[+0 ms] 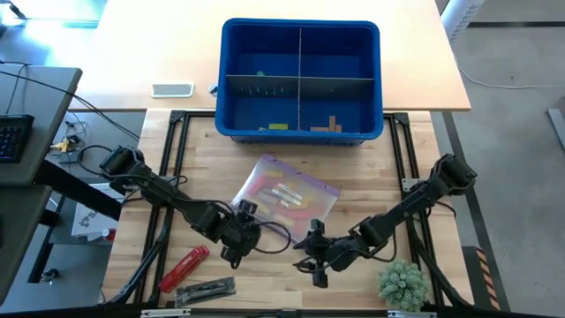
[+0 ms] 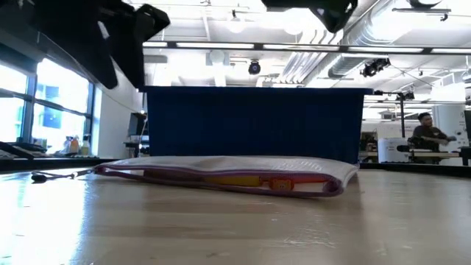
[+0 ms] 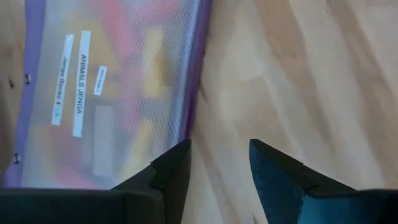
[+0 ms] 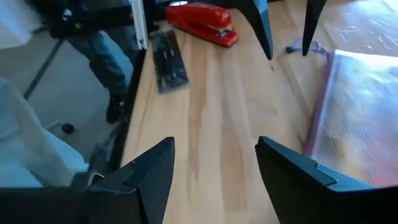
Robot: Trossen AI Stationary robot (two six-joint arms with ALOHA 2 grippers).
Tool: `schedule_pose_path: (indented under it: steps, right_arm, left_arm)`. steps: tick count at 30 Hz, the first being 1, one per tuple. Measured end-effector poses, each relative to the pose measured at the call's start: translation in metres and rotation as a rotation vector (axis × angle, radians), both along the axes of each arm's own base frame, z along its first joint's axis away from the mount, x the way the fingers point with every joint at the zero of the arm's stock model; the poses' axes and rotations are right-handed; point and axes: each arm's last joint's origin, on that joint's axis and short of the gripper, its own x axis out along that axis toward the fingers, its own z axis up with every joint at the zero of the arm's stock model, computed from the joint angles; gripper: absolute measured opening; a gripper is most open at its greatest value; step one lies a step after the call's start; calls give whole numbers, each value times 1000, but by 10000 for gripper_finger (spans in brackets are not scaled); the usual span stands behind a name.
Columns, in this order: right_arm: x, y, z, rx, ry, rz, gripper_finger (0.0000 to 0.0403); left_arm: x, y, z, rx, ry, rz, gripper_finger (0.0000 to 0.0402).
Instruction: Sort blocks
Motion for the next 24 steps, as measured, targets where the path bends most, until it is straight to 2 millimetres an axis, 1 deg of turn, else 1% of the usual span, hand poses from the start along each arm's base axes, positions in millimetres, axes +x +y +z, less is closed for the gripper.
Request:
schedule_pose_path:
  steps: [4,10,12,17,24]
  right_arm:
    - [3,3,12,-1,17,43,213]
    - [6,6,35,-107,45,131,213]
    - [6,6,40,-136,48,150,213]
    - [4,12,43,-167,35,207,213]
    - [-10,29,42,-233,36,307,213]
  left_arm:
    - [-5,-7,3,-22,-21,12,142]
    - [-10,-13,7,-57,-53,73,142]
    - [-11,-15,8,-77,-62,97,142]
    - [-12,-18,10,-144,-81,185,142]
    - [-8,-21,12,-235,-133,272,142]
